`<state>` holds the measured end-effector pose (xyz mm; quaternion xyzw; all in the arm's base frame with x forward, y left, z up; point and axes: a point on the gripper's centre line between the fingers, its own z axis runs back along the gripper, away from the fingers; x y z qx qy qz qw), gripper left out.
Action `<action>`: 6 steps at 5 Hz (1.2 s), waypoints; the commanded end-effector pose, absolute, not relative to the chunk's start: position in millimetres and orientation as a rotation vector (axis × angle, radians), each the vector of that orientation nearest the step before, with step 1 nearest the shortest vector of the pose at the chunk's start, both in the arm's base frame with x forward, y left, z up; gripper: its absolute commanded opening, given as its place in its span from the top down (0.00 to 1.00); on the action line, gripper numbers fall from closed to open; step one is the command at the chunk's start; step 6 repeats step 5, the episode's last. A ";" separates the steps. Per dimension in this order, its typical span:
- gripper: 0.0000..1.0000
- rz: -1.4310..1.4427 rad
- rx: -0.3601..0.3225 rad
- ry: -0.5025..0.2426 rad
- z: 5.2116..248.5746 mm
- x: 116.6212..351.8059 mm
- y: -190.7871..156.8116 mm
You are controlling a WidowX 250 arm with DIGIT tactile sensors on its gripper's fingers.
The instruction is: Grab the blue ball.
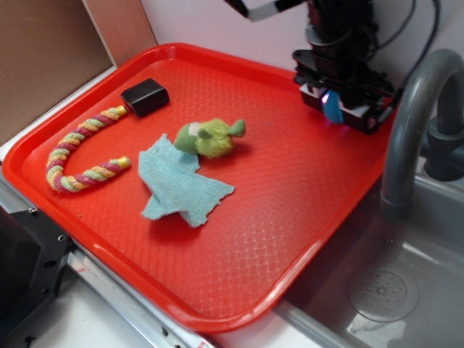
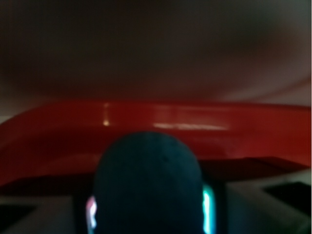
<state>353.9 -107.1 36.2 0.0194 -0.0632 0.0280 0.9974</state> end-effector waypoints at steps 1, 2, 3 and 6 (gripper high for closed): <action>1.00 -0.008 -0.144 -0.053 123.6 301.4 -59.6; 1.00 -0.046 -0.241 -0.041 156.8 270.3 -31.4; 1.00 -0.027 -0.266 -0.034 177.5 244.7 -9.1; 1.00 -0.025 -0.309 0.081 169.3 228.1 0.2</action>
